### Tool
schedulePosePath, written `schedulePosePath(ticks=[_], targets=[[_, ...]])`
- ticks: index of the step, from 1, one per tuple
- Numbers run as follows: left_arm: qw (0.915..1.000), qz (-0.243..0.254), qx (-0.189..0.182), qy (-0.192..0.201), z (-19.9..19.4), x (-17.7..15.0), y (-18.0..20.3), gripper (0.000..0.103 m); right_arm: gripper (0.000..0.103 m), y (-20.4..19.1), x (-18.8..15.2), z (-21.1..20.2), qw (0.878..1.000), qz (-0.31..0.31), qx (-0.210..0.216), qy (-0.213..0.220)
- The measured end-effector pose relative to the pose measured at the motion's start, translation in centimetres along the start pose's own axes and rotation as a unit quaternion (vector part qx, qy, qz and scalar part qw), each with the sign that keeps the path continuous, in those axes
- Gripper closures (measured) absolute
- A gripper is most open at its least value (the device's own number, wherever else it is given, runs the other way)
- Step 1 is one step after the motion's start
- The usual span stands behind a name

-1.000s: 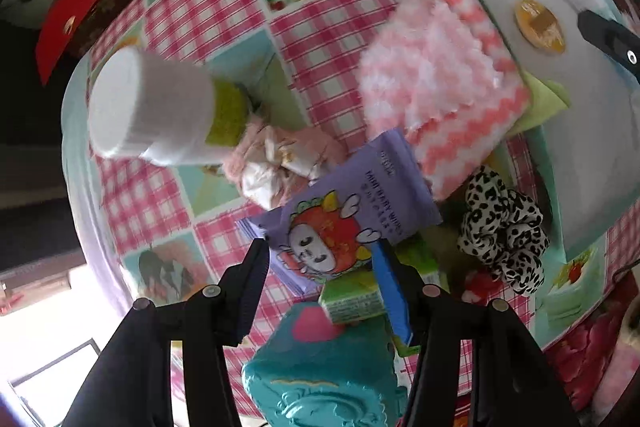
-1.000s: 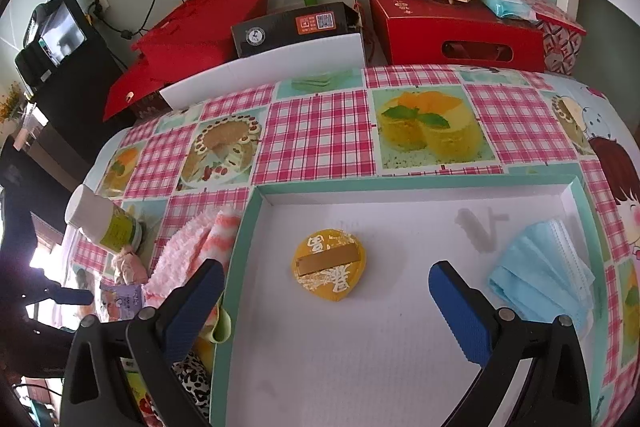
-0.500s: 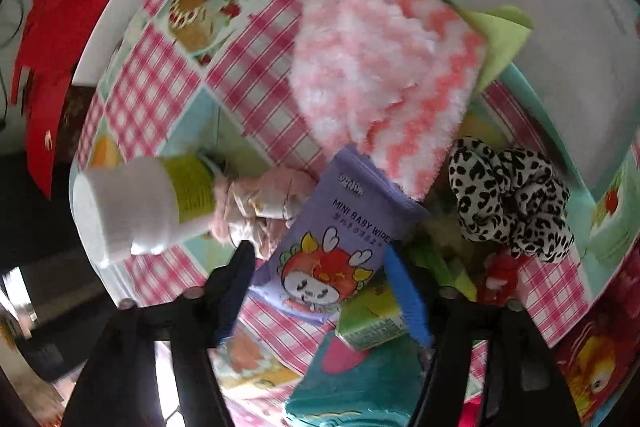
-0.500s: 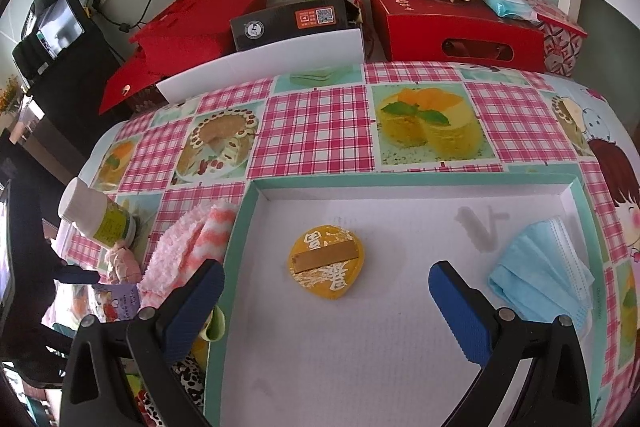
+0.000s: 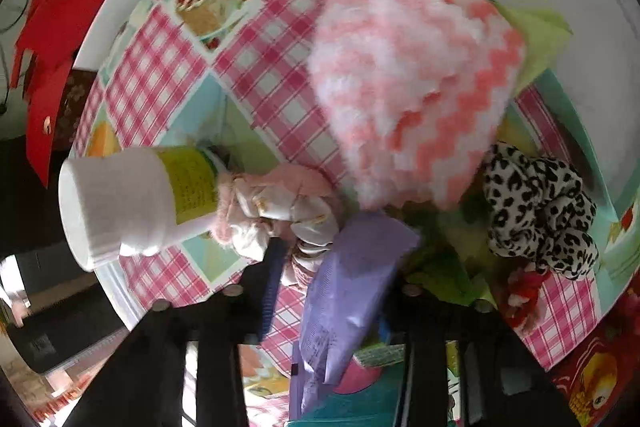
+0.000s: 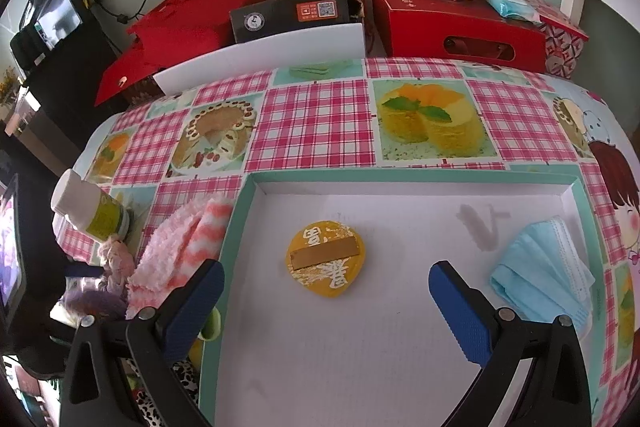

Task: Organize soft objects
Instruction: 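Lift the purple packet with the left gripper while the right moves toward the pile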

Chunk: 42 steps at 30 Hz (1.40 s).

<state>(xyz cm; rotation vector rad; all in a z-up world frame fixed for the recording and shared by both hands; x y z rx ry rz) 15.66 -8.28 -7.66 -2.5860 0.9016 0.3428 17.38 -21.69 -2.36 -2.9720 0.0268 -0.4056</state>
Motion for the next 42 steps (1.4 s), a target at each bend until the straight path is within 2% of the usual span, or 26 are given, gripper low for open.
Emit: schedulePosePath(ticks=[2, 5, 9, 13, 17, 22, 23, 25, 32, 35, 41, 42], targets=[[0.9997, -0.013, -0.017, 0.015, -0.3, -0.6, -0.5, 0.078, 0.0, -0.4, 0.0, -0.2, 1.0, -0.006, 0.003, 0.007], [0.9981, -0.037, -0.032, 0.037, -0.9, -1.7, -1.4, 0.081, 0.0, -1.2, 0.0, -0.3, 1.0, -0.024, 0.01, 0.014], [0.9929, -0.065, -0.066, 0.074, -1.8, -3.7, -2.6, 0.081, 0.0, -2.8, -0.2, -0.4, 0.998, -0.057, 0.012, 0.022], [0.984, -0.103, -0.1, 0.104, -1.5, -6.1, -4.9, 0.081, 0.0, -5.0, -0.6, -0.6, 0.994, -0.106, 0.013, 0.035], [0.9697, -0.156, -0.139, 0.127, -1.6, -8.0, -6.9, 0.081, 0.0, -7.6, -1.2, -0.5, 0.987, -0.153, 0.034, 0.039], [0.9577, -0.188, -0.163, 0.144, -1.6, -9.6, -8.2, 0.081, 0.0, -10.5, -2.3, 0.6, 0.978, -0.203, 0.029, 0.033], [0.9567, -0.192, -0.164, 0.145, -0.9, -8.7, -9.0, 0.081, 0.0, -11.0, -2.5, 0.9, 0.977, -0.209, 0.028, 0.029], [0.9539, -0.201, -0.167, 0.149, -0.7, -9.0, -9.3, 0.081, 0.001, -11.6, -2.7, 1.3, 0.975, -0.217, 0.03, 0.023], [0.9347, -0.247, -0.194, 0.167, 0.1, -9.6, -11.2, 0.081, 0.016, -13.1, -3.5, 3.0, 0.97, -0.242, 0.032, 0.001], [0.928, -0.262, -0.201, 0.171, 0.1, -10.1, -11.5, 0.081, 0.022, -13.3, -3.6, 4.0, 0.97, -0.24, 0.02, -0.012], [0.9053, -0.306, -0.223, 0.193, 0.2, -11.3, -12.5, 0.082, 0.039, -12.9, -3.2, 4.7, 0.972, -0.231, 0.021, -0.022], [0.9028, -0.312, -0.223, 0.195, 0.2, -11.4, -12.5, 0.082, 0.045, -12.9, -3.2, 4.6, 0.972, -0.232, 0.022, -0.02]])
Point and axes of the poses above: each gripper's, at about its wrist camera, not at the fingertips, and z roughly the way its jaws point, y to its right, x to its top, the point moved 1 cm from there along z, roughly the way its jaws point, and after that the axes turned 14 degrees about -y, right-handed, at the moved point
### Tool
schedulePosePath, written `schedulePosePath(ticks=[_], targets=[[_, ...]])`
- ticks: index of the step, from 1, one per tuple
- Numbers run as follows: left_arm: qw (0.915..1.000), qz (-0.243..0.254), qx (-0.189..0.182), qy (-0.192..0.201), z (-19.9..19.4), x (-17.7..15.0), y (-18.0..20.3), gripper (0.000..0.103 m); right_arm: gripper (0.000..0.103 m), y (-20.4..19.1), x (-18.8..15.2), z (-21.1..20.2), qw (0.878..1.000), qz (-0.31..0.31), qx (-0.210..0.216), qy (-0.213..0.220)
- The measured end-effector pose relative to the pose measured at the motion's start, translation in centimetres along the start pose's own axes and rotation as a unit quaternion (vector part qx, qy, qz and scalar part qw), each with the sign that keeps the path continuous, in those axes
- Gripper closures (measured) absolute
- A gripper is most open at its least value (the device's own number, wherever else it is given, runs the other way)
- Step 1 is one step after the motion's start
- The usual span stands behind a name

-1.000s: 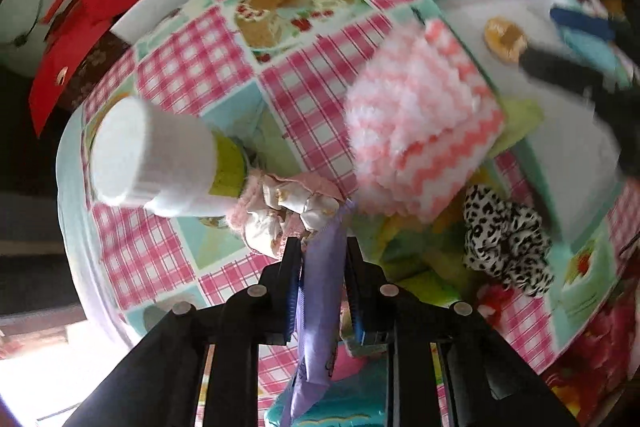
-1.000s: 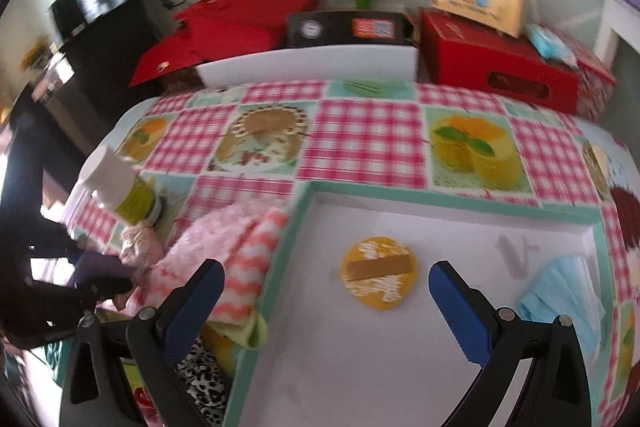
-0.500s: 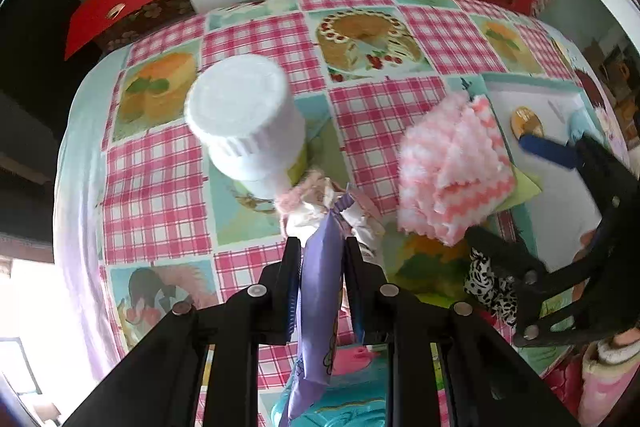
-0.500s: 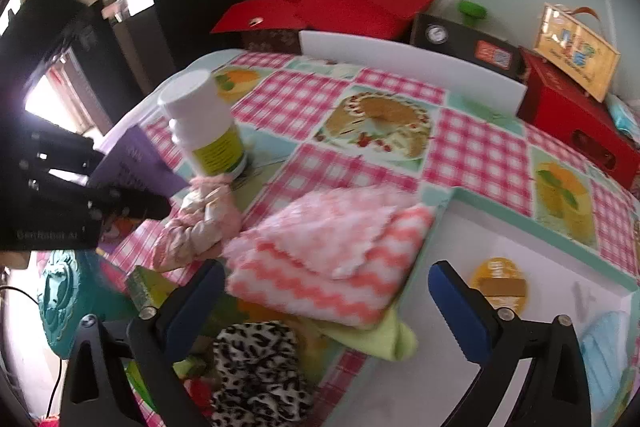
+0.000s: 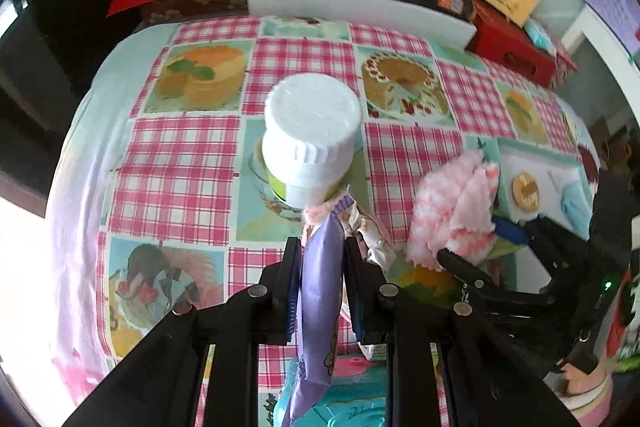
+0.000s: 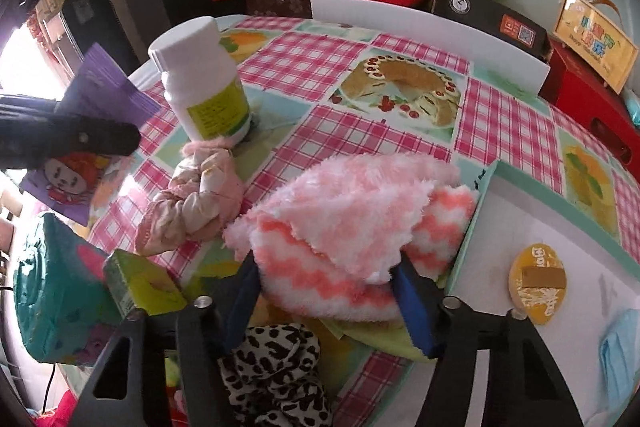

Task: Organize soft objects
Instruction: 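Lift the purple packet with the left gripper while the right moves toward the pile, then carry the purple packet over the tray with the left gripper while the right carries the pink-white towel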

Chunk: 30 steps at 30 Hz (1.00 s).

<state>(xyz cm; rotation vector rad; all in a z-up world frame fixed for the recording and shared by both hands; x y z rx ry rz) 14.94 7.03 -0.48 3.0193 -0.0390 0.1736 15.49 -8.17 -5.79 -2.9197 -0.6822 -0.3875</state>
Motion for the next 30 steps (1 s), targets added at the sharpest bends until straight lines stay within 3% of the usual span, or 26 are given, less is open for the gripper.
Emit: schedulePosePath(ticks=[4, 7, 16, 23, 30], targets=[[0.999, -0.03, -0.019, 0.028, -1.2, -0.7, -0.5, 0.082, 0.069, 0.5, 0.0, -0.4, 1.0, 0.01, 0.011, 0.007], [0.9974, -0.049, -0.031, 0.044, -2.0, -1.2, -0.7, 0.082, 0.079, 1.0, -0.1, -0.7, 1.0, 0.02, 0.021, 0.012], [0.9916, -0.092, -0.066, 0.064, -2.9, -1.9, -1.2, 0.084, 0.083, 2.0, -0.1, -3.7, 0.996, 0.037, 0.048, 0.063], [0.988, -0.108, -0.06, 0.093, -5.3, -2.7, -1.3, 0.087, 0.083, 2.9, -0.8, -9.1, 0.987, 0.046, 0.054, 0.146], [0.9838, -0.092, -0.061, 0.141, -9.4, -3.4, 0.4, 0.087, 0.083, 5.3, -2.6, -14.9, 0.972, 0.079, 0.035, 0.219]])
Point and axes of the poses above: each gripper's, at about its wrist camera, not at the fingertips, and z roughly the way its jaws point, y to its right, x to its top, the point moved 1 cm from there along z, roughly the way its jaws point, and after that the axes turned 14 degrees about -y, right-handed, at the moved point
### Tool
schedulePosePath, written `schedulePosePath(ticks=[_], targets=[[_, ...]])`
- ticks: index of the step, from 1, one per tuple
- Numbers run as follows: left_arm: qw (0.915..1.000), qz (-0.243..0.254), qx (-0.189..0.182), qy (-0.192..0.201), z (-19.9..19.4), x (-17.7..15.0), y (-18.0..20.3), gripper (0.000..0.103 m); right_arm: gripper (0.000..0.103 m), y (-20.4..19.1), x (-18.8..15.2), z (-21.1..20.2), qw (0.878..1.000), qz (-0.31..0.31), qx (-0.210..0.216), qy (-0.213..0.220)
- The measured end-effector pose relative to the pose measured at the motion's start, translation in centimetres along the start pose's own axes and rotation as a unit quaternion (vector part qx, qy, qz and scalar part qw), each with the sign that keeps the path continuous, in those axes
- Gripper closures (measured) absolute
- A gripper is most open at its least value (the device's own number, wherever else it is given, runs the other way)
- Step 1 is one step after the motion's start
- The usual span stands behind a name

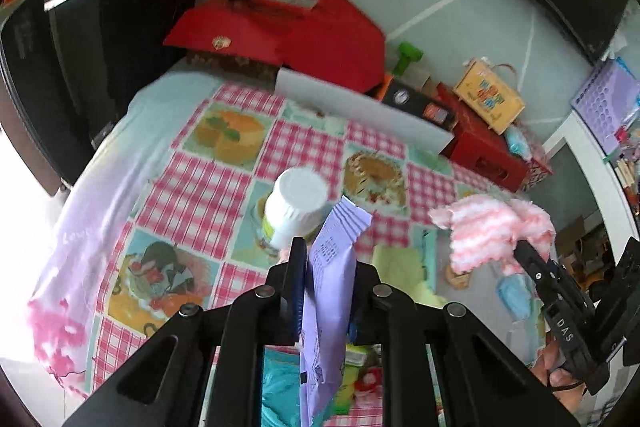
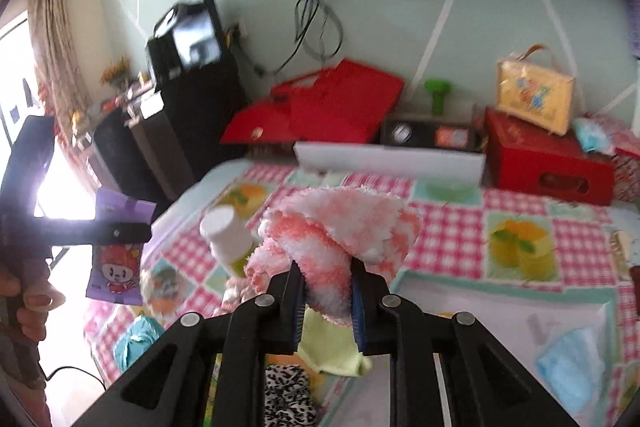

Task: Organize soft objects
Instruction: 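Carry the purple packet over the tray with the left gripper while the right carries the pink-white towel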

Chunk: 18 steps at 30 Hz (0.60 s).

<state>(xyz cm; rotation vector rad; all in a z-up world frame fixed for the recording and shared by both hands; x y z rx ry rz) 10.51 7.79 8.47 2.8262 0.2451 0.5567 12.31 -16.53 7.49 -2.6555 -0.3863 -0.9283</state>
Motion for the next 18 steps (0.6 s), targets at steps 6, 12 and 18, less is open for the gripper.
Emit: schedulePosePath(ticks=[6, 12, 18], targets=[[0.9989, 0.028, -0.028, 0.027, -2.0, 0.2, 3.5, 0.087, 0.083, 3.6, -0.1, -4.4, 0.997, 0.042, -0.046, 0.034], [0.9951, 0.072, -0.064, 0.023, -1.2, 0.2, 8.7, 0.087, 0.083, 8.7, -0.9, -7.5, 0.988, 0.095, -0.109, 0.051], [0.9878, 0.118, -0.1, -0.015, 2.6, -0.3, 14.7, 0.087, 0.083, 13.7, -2.4, -10.4, 0.974, 0.151, -0.161, 0.059]])
Point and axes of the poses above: each gripper's, at about its wrist camera, not at the fingertips, and z roughly the way its jaws point, y to its right, x to its top, the point moved 1 cm from there along z, roughly the way its jaws point, and after that the axes turned 14 degrees about -y, right-handed, at the moved point
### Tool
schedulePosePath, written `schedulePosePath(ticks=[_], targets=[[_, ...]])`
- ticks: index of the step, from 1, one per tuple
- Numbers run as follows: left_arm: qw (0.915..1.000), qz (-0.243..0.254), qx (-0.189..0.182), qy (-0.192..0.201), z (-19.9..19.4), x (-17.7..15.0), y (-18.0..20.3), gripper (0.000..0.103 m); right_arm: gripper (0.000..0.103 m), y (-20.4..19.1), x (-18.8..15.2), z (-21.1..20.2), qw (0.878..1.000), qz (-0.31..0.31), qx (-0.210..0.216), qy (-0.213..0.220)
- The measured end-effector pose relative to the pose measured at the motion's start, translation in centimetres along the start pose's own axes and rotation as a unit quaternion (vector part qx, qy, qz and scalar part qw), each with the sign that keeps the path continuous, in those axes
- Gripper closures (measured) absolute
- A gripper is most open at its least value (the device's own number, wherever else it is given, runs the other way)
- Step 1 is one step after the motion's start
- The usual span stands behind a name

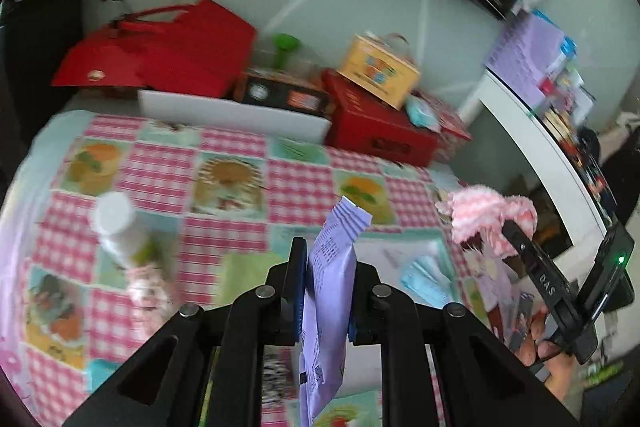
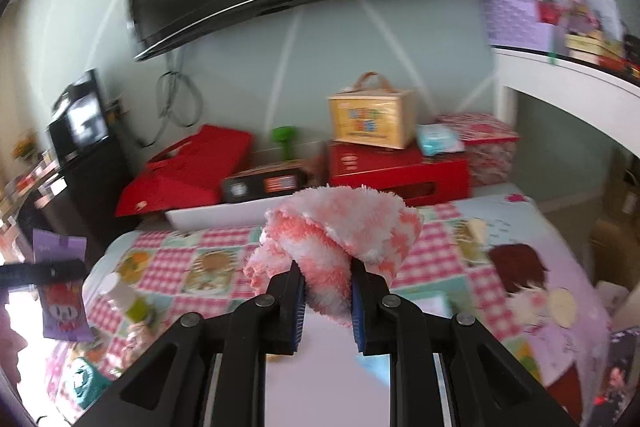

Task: Organize soft objects
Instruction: 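Carry the purple packet over the tray with the left gripper while the right carries the pink-white towel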

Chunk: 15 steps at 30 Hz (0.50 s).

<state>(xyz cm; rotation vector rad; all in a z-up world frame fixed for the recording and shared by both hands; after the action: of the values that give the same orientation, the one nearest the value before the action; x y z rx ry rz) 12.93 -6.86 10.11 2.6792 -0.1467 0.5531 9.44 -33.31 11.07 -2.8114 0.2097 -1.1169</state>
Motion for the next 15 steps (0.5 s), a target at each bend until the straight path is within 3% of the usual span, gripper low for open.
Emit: schedulePosePath(ticks=[6, 15], targets=[[0.9985, 0.009, -0.036, -0.042, 5.0, 0.2, 3.0, 0.087, 0.083, 3.9, -0.2, -0.1, 0.998, 0.042, -0.034, -0.012], [0.9938, -0.001, -0.076, -0.081, 10.9, 0.3, 4.6, 0.087, 0.083, 5.4, -1.0, 2.4, 0.995, 0.058, -0.053, -0.062]])
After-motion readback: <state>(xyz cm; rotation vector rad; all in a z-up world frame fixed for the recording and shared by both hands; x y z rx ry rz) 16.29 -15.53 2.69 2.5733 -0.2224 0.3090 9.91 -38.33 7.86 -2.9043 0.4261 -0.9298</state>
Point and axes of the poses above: each gripper's, at about its wrist camera, not at the fingertips, and z roughly the way its jaws point, y to its right, x to its top, the point moved 1 cm from there along z, roughly the way its jaws point, and after that the axes turned 14 degrees about -y, right-handed, at the moved point
